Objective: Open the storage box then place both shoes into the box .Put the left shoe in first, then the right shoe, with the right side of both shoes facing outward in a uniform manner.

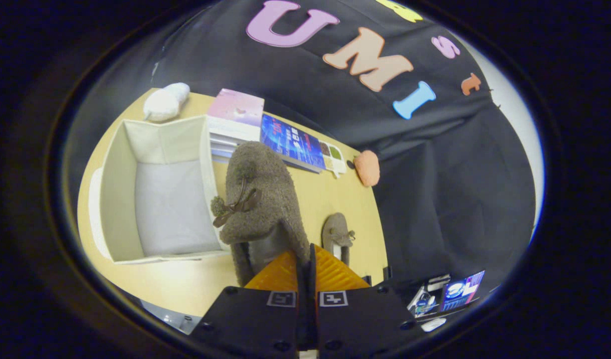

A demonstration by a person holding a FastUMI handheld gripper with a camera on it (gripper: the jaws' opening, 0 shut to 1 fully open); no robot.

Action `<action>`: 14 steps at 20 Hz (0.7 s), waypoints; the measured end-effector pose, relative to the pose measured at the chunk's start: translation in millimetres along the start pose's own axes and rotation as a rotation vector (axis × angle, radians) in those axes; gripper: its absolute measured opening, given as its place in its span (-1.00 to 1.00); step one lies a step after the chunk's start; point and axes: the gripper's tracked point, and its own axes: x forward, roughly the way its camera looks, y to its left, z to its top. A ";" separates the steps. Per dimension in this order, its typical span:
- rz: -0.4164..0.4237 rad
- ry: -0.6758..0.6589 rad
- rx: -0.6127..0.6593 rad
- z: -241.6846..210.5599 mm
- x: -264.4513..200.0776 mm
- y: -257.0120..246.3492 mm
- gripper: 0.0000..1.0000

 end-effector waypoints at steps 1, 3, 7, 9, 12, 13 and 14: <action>0.007 -0.020 -0.009 9.9 -7.2 7.4 -0.93; 0.033 -0.052 -0.006 27.3 -18.8 27.0 -0.93; 0.136 -0.043 0.021 43.4 -25.8 79.4 -0.93; 0.162 -0.029 0.017 48.1 -23.5 99.6 -0.93; 0.159 0.000 -0.003 51.6 -14.5 116.4 -0.93; 0.166 0.010 -0.004 54.5 -11.5 124.2 -0.93; 0.170 0.022 -0.011 56.4 -10.6 129.1 -0.93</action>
